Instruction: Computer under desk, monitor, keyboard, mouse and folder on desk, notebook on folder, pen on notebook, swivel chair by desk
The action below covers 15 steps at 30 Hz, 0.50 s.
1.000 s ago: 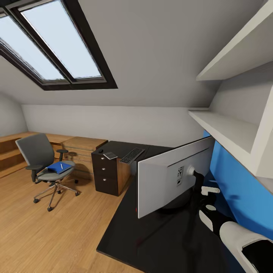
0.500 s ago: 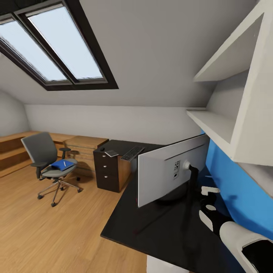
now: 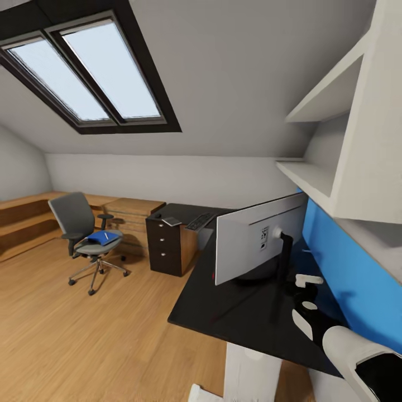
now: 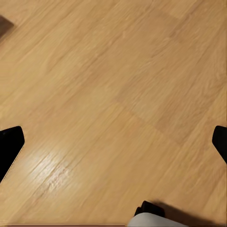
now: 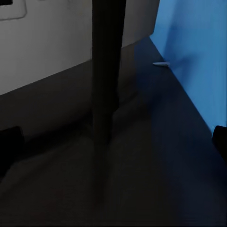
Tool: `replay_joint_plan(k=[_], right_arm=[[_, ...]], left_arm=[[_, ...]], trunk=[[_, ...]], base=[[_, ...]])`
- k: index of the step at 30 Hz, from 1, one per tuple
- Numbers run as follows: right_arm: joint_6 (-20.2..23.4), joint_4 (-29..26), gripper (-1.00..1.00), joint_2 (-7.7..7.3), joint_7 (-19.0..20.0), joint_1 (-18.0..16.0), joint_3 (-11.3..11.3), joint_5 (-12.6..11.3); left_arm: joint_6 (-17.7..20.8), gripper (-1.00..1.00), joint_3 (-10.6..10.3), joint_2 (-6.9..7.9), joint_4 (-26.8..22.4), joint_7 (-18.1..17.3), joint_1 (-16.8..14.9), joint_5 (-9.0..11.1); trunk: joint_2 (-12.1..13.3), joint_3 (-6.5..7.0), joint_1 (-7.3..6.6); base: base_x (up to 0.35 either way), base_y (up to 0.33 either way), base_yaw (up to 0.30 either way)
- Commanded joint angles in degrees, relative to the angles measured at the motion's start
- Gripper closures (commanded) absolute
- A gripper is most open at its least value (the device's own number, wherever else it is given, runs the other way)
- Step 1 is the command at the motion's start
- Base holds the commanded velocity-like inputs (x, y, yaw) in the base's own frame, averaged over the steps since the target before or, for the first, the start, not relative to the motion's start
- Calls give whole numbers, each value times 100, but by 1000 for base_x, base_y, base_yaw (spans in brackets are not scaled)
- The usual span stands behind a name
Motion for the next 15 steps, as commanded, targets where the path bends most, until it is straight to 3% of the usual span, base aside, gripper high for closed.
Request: replay_joint_plan(k=[1, 2, 5, 6, 15], right_arm=[[-15, 1, -100, 0, -27, -4, 48, -42], [67, -379, -100, 187, -66, -4, 54, -85], [134, -447, -100, 310, -200, -4, 55, -85], [792, -1104, -100, 747, -1230, 50, 54, -58], [1829, -2444, -100, 859, -1653, 446, 70, -49]], left_arm=[[-3, -100, -48, 2, -13, 18, 3, 38], [6, -100, -44, 4, -13, 23, 3, 42], [6, -100, -44, 2, -13, 20, 2, 41], [6, -100, -44, 1, -13, 23, 2, 41], [6, -100, -44, -5, -13, 19, 2, 41]], trunk=[[-5, -6, -2], [-5, -6, -2], [-5, -6, -2], [-5, -6, -2], [-5, -6, -2]], base=[[-272, 223, 0], [-5, 31, 0], [-3, 16, 0], [0, 0, 0], [0, 0, 0]])
